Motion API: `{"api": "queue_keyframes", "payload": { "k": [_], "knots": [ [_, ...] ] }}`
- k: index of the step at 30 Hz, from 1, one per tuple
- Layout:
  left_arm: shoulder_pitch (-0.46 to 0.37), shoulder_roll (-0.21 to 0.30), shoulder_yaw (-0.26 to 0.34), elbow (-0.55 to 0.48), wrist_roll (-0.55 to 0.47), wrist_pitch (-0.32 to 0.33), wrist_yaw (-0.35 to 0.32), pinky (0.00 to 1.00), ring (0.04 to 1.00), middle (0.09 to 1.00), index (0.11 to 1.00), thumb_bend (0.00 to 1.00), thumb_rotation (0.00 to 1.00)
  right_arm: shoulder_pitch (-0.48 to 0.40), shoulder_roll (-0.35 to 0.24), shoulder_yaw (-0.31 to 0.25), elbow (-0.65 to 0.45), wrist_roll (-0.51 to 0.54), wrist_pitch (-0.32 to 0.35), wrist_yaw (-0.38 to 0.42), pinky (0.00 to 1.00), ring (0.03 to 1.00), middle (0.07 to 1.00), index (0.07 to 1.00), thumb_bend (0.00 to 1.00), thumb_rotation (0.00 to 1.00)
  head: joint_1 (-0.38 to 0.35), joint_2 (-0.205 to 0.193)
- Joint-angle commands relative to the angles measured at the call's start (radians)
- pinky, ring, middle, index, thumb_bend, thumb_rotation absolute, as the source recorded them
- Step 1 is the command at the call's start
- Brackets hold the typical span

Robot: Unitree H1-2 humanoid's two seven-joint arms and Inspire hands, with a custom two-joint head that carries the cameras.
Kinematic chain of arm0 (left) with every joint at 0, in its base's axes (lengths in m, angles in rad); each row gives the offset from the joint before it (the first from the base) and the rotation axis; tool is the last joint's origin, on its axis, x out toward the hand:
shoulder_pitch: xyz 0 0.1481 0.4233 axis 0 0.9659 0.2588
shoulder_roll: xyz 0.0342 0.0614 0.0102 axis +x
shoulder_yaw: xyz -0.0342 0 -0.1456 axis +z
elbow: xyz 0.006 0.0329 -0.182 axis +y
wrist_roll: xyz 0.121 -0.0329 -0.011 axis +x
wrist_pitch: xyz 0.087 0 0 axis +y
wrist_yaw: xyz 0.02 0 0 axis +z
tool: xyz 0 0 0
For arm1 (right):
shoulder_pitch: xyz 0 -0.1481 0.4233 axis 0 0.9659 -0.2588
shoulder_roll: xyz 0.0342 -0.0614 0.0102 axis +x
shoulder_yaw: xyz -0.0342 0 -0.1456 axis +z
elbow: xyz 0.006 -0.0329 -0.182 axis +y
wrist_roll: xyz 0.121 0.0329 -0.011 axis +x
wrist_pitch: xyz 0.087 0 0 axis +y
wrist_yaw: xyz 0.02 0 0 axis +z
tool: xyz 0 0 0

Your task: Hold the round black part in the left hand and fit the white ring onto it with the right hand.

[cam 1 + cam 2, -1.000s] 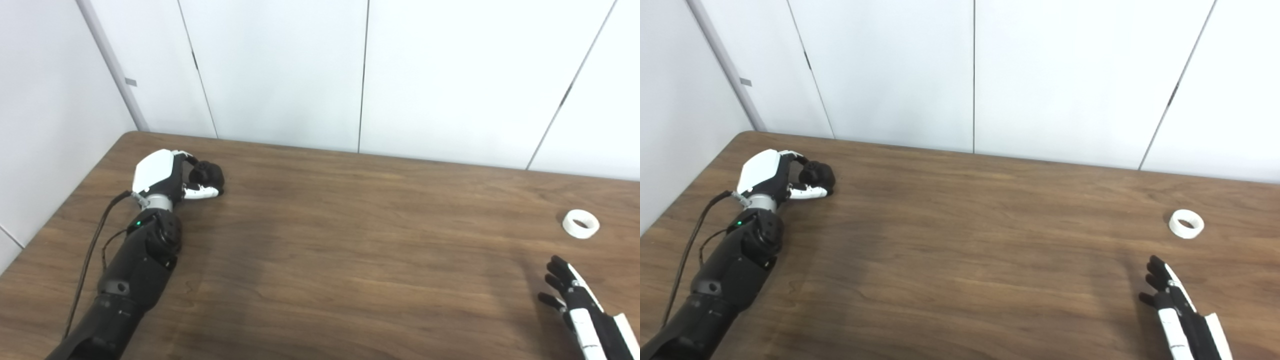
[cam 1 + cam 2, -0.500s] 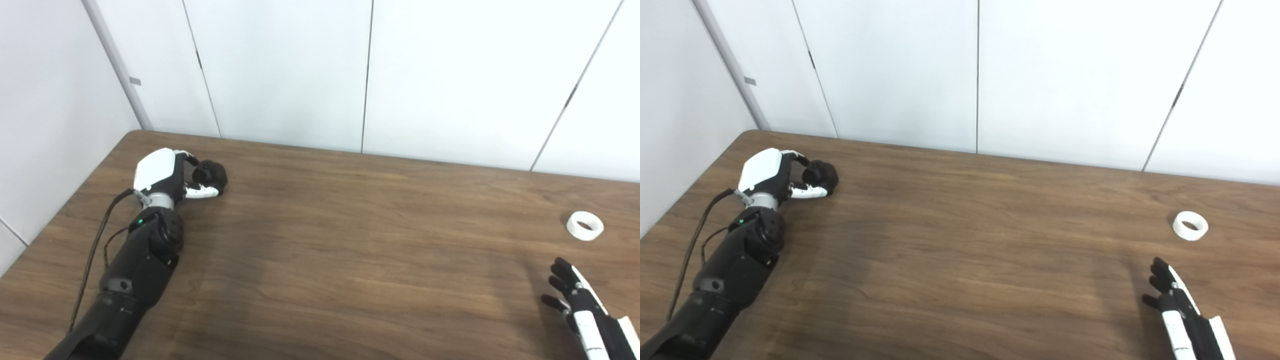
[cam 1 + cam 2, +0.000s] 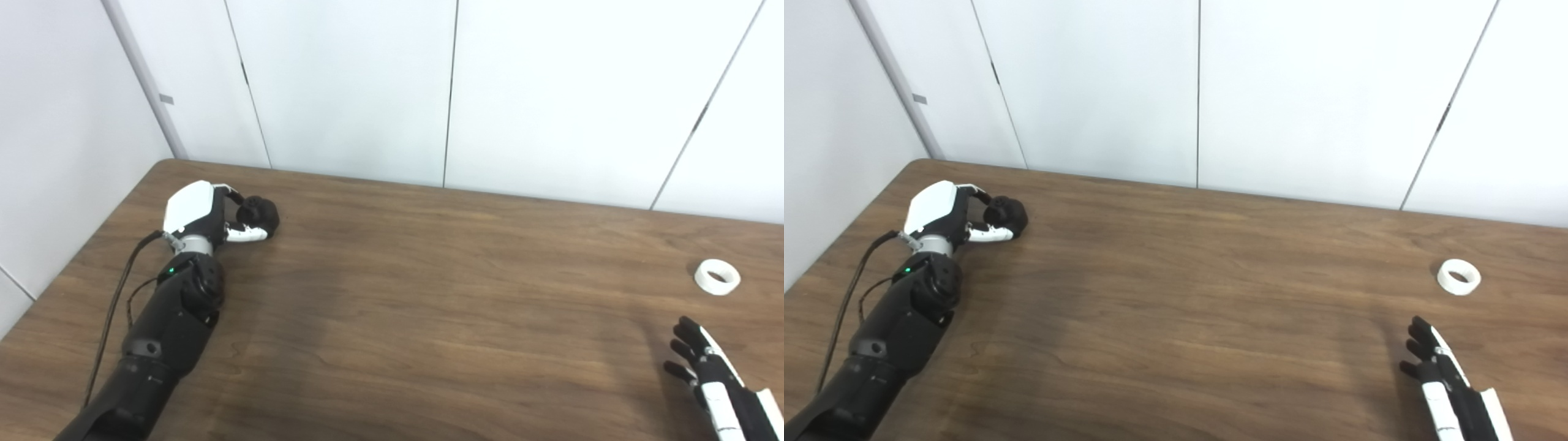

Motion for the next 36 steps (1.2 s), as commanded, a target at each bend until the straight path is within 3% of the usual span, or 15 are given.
{"api": "queue_keyframes", "payload": {
  "k": [1, 36],
  "knots": [
    [-0.053, 0.024, 0.007, -0.018, 0.01, -0.015, 0.015, 1.0, 0.952, 0.878, 0.688, 0.85, 0.29, 0.008, -0.012, -0.005, -0.023, -0.003, -0.005, 0.003, 0.89, 0.92, 0.938, 0.936, 0.45, 0.99, 0.0, 0.002],
    [-0.053, 0.028, -0.01, -0.019, 0.005, -0.01, 0.007, 1.0, 0.953, 0.877, 0.667, 0.84, 0.23, 0.011, -0.011, -0.007, -0.035, -0.003, 0.007, 0.005, 0.89, 0.927, 0.942, 0.938, 0.45, 0.99, 0.002, 0.009]
  ]
}}
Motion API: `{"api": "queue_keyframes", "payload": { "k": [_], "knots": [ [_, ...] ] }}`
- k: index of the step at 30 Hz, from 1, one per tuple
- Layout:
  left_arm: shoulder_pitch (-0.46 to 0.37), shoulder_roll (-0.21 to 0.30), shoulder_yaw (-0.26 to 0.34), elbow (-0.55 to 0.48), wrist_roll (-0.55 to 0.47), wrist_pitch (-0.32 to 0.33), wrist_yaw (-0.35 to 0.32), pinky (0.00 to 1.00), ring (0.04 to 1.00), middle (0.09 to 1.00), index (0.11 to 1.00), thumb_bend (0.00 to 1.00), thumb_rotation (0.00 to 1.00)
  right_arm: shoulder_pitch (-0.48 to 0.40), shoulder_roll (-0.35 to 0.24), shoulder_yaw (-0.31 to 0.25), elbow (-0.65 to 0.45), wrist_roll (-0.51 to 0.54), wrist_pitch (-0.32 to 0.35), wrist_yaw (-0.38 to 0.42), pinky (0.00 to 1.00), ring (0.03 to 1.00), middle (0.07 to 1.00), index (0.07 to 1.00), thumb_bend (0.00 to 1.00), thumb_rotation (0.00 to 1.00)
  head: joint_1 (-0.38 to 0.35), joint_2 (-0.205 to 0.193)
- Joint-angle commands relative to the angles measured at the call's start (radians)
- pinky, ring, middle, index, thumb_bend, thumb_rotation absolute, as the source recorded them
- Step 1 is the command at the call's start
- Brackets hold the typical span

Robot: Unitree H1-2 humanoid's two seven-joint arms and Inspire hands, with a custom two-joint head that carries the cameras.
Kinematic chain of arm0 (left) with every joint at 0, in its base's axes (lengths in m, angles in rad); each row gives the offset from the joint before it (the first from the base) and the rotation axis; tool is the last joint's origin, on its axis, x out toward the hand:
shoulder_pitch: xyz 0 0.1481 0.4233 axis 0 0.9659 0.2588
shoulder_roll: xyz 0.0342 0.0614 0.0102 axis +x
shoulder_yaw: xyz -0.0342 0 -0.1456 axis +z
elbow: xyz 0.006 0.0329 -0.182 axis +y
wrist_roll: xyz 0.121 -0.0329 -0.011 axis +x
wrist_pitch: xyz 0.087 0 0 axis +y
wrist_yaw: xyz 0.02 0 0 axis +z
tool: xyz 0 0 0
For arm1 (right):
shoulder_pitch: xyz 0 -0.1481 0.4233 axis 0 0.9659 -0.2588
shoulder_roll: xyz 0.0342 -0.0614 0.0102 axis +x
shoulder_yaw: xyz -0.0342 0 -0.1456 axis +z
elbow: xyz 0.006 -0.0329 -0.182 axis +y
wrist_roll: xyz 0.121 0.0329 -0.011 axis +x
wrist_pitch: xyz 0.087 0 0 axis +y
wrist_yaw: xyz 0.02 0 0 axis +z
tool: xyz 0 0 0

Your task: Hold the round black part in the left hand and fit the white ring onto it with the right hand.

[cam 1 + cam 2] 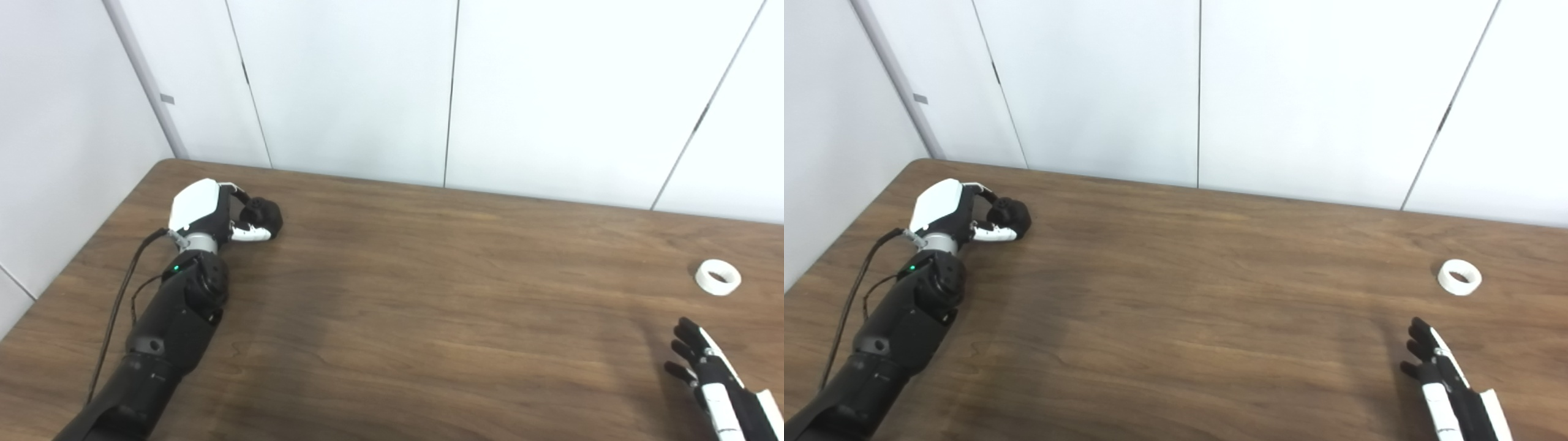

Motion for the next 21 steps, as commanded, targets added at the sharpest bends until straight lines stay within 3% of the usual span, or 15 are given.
{"api": "queue_keyframes", "payload": {
  "k": [1, 21],
  "knots": [
    [-0.048, 0.03, 0.005, -0.016, 0.014, -0.007, 0.006, 1.0, 0.952, 0.877, 0.667, 0.84, 0.23, 0.007, -0.012, -0.007, -0.029, -0.001, 0.001, 0.002, 0.88, 0.926, 0.941, 0.936, 0.45, 0.99, 0.001, 0.0],
    [-0.056, 0.037, -0.013, -0.007, 0.03, 0.009, -0.016, 1.0, 0.954, 0.876, 0.676, 0.84, 0.24, 0.015, -0.011, -0.009, -0.033, 0.009, -0.005, 0.004, 0.89, 0.924, 0.943, 0.94, 0.44, 0.98, -0.003, 0.002]
  ]
}}
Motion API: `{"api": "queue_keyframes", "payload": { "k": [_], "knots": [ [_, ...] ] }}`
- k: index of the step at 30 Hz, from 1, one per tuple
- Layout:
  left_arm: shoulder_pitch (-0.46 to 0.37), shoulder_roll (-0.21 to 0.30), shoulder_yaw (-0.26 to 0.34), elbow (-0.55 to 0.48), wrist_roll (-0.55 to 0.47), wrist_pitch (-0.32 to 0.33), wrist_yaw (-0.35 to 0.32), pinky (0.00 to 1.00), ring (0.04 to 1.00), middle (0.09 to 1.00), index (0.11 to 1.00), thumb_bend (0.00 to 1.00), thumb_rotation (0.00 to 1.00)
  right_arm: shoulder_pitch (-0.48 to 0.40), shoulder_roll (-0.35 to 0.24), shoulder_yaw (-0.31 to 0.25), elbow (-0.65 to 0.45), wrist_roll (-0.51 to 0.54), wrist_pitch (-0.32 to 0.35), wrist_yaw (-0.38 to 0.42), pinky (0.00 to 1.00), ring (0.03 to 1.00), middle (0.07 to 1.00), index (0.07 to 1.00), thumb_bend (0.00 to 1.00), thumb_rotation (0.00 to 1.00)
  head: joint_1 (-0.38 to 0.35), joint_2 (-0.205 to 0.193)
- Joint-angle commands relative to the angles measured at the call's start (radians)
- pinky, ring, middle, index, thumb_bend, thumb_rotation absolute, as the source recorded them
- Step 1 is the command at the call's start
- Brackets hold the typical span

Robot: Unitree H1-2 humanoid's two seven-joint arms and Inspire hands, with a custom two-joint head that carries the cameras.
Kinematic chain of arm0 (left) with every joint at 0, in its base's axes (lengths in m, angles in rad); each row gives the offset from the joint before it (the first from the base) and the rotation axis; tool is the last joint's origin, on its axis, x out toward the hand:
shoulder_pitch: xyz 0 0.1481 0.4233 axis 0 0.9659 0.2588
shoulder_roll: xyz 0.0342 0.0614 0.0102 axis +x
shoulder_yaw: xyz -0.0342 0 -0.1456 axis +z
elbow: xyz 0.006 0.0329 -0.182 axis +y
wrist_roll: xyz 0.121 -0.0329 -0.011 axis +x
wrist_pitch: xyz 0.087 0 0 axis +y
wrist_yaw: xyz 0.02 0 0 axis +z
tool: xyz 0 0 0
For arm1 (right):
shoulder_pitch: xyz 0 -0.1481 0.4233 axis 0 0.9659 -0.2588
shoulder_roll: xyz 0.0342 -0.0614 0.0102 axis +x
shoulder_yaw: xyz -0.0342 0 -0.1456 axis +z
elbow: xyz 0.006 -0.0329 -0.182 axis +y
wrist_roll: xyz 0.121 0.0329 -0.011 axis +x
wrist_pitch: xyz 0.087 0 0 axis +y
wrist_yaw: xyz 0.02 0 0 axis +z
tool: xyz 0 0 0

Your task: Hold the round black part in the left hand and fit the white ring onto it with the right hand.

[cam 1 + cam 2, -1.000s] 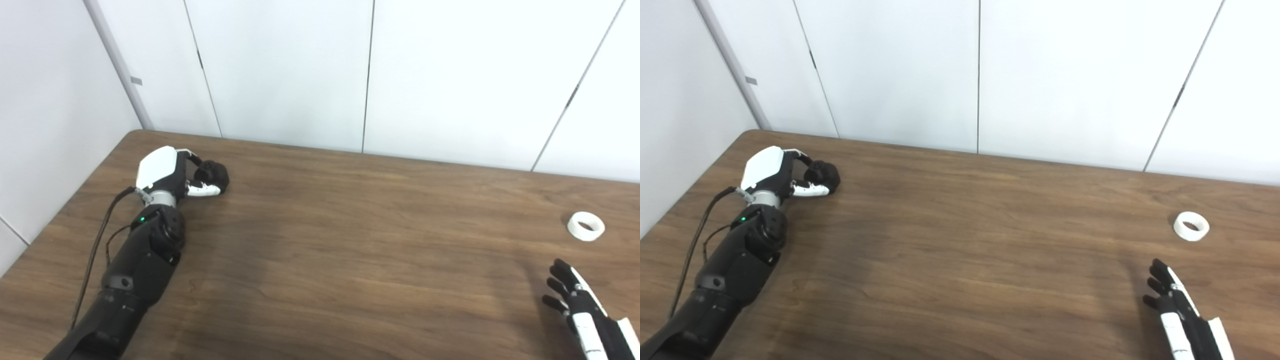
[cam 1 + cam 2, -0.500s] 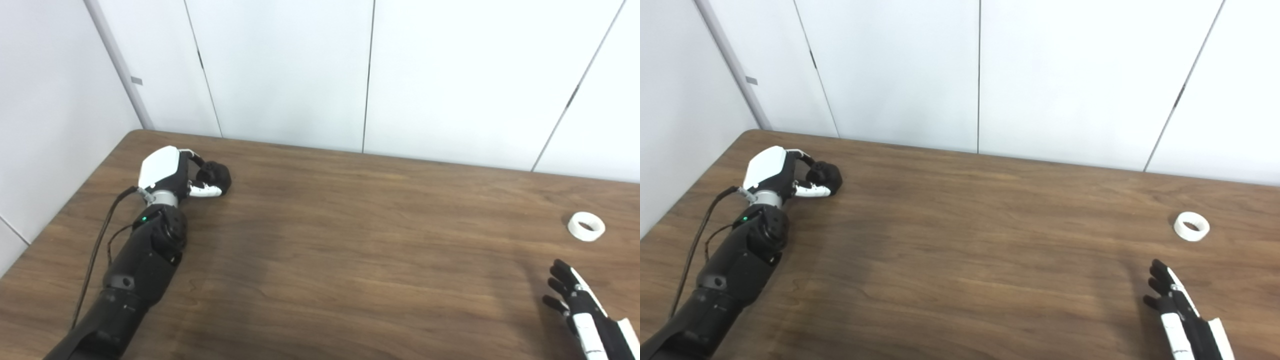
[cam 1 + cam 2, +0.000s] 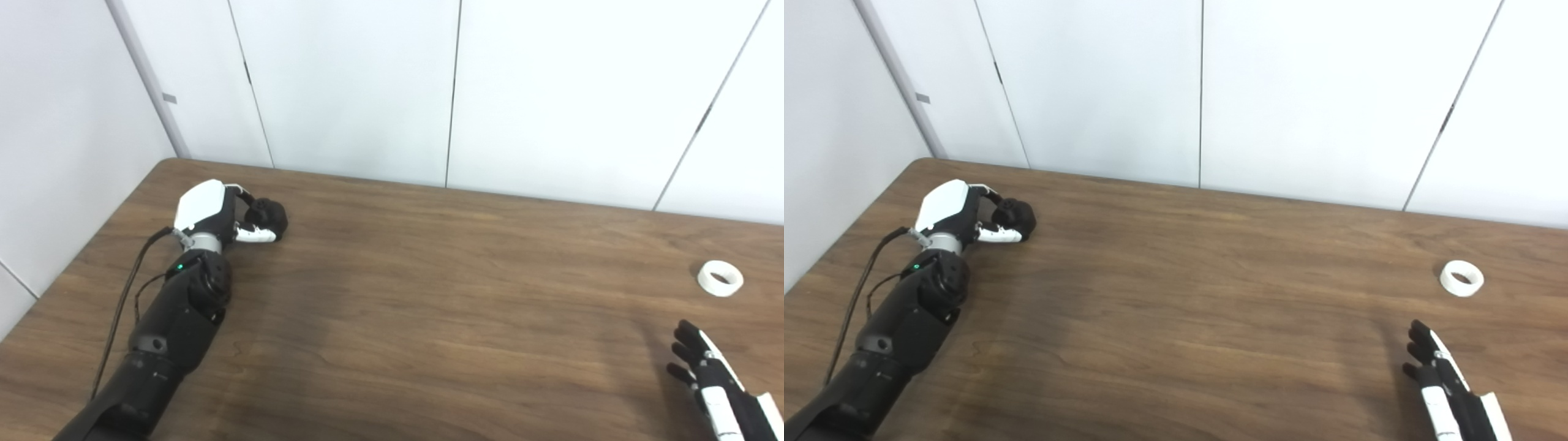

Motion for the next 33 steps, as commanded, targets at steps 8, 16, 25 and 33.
{"api": "queue_keyframes", "payload": {
  "k": [8, 16, 25, 33],
  "knots": [
    [-0.057, 0.035, -0.002, 0.008, 0.028, -0.006, 0.02, 1.0, 0.953, 0.877, 0.702, 0.85, 0.26, 0.008, -0.011, -0.009, -0.015, 0.004, -0.013, 0.0, 0.89, 0.925, 0.94, 0.938, 0.44, 0.98, 0.001, 0.001],
    [-0.061, 0.03, -0.002, 0.013, 0.023, -0.01, 0.022, 1.0, 0.952, 0.875, 0.703, 0.85, 0.26, 0.011, -0.01, -0.01, -0.01, 0.01, -0.021, 0.002, 0.88, 0.928, 0.942, 0.936, 0.45, 0.97, 0.001, 0.001],
    [-0.068, 0.029, 0.0, 0.017, 0.019, -0.017, 0.022, 1.0, 0.946, 0.876, 0.701, 0.85, 0.25, 0.01, -0.011, -0.007, -0.012, -0.003, -0.02, -0.001, 0.88, 0.926, 0.939, 0.933, 0.46, 0.97, -0.003, 0.001],
    [-0.069, 0.029, -0.007, 0.016, 0.023, -0.011, 0.016, 1.0, 0.95, 0.88, 0.707, 0.85, 0.26, 0.013, -0.007, -0.007, -0.017, 0.004, -0.006, 0.0, 0.88, 0.924, 0.94, 0.936, 0.46, 0.96, -0.007, -0.002]
  ]
}}
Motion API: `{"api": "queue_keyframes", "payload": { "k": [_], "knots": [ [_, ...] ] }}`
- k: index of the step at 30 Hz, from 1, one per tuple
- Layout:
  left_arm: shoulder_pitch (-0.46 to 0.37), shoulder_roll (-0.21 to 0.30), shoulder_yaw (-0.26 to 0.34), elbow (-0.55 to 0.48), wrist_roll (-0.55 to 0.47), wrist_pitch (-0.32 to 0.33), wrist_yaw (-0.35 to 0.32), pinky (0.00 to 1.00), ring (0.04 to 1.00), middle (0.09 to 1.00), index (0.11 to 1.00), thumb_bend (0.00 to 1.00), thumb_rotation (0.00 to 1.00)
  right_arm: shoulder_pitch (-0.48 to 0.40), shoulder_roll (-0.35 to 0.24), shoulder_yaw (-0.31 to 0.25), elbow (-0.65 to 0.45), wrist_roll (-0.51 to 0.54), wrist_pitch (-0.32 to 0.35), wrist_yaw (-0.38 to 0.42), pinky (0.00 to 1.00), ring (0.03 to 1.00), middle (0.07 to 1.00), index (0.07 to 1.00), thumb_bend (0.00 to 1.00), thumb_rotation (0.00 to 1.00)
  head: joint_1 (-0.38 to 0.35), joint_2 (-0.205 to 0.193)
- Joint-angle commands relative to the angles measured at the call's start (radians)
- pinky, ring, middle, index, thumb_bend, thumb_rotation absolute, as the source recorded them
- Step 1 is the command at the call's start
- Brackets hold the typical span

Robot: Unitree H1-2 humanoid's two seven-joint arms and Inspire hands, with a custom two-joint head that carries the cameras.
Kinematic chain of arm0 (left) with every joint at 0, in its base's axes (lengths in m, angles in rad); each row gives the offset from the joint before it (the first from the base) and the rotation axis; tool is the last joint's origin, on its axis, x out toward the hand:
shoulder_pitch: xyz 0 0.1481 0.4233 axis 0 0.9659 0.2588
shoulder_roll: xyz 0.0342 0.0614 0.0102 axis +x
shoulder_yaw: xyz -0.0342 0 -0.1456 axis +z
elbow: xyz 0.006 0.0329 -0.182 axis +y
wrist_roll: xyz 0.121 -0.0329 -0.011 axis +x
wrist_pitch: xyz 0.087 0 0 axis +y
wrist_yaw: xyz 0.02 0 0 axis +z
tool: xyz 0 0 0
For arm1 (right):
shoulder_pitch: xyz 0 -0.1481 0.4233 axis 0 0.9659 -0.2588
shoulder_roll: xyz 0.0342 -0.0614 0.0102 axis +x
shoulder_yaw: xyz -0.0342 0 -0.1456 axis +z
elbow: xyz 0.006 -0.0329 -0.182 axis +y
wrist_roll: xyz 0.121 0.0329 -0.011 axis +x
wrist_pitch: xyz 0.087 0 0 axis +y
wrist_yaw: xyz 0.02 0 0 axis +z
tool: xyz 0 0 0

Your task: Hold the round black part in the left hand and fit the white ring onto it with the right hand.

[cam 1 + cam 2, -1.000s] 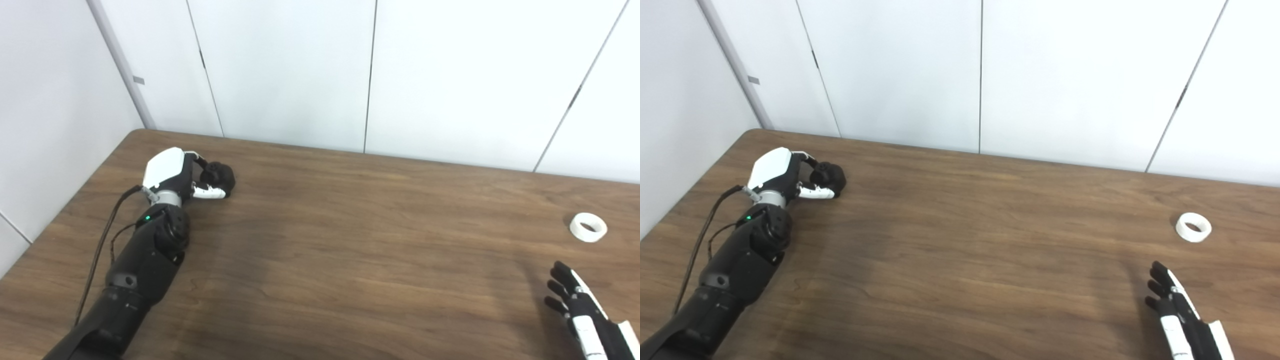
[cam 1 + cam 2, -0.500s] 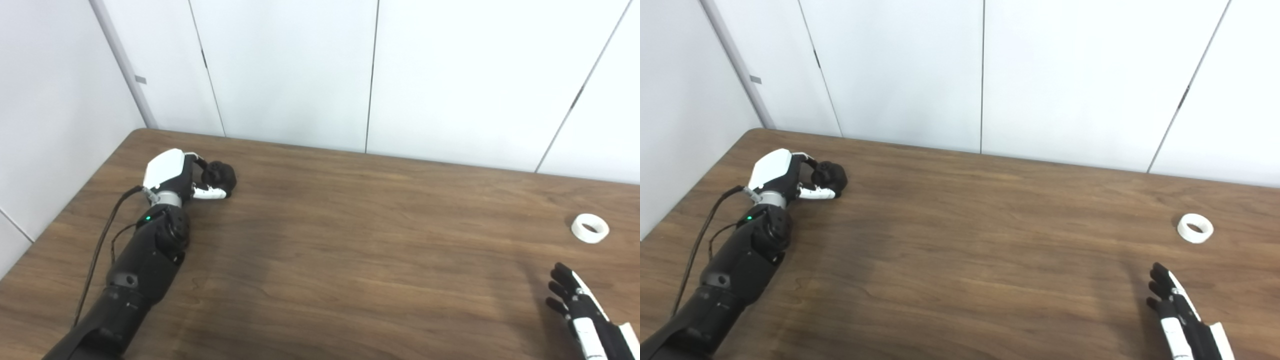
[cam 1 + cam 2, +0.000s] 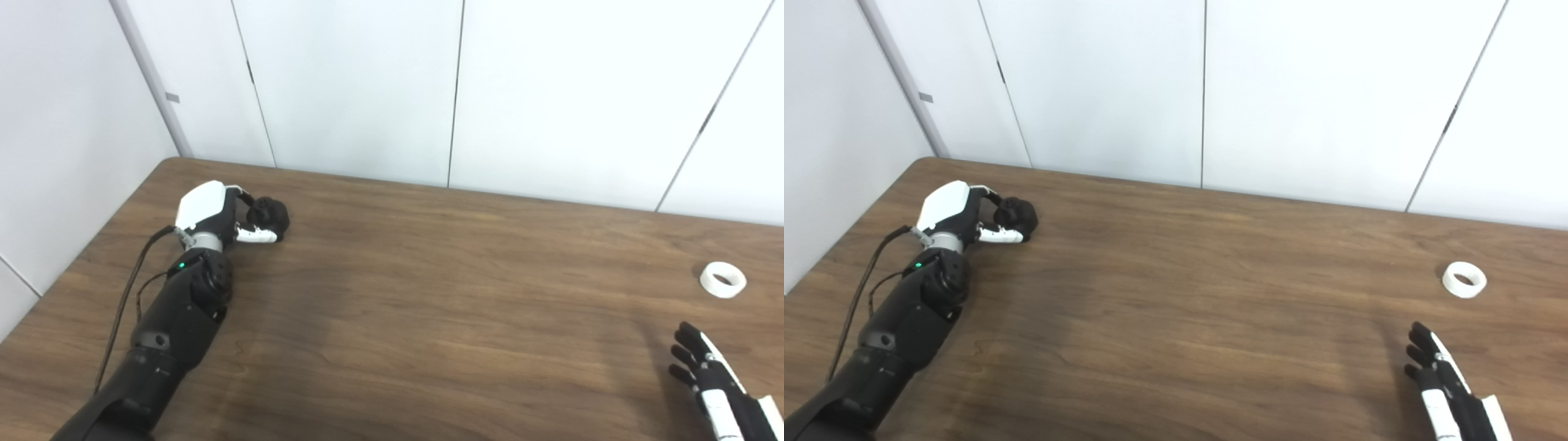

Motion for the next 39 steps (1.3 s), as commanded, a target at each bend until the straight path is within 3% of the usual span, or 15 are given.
{"api": "queue_keyframes", "payload": {
  "k": [1, 23, 39],
  "knots": [
    [-0.054, 0.029, 0.0, -0.013, 0.023, -0.015, 0.018, 1.0, 0.95, 0.879, 0.707, 0.85, 0.26, 0.006, -0.008, -0.006, -0.018, -0.001, 0.001, 0.001, 0.88, 0.925, 0.941, 0.938, 0.46, 0.96, 0.0, 0.001],
    [-0.047, 0.027, 0.004, -0.011, 0.017, -0.031, 0.028, 1.0, 0.953, 0.874, 0.703, 0.86, 0.23, 0.009, -0.01, -0.005, -0.016, -0.009, -0.006, 0.001, 0.88, 0.923, 0.935, 0.931, 0.45, 0.97, -0.001, -0.003],
    [-0.059, 0.02, 0.001, -0.004, 0.013, -0.036, 0.017, 1.0, 0.948, 0.877, 0.721, 0.86, 0.26, 0.001, -0.014, -0.012, -0.002, -0.003, -0.019, 0.002, 0.86, 0.916, 0.931, 0.928, 0.47, 0.97, -0.005, -0.005]
  ]
}}
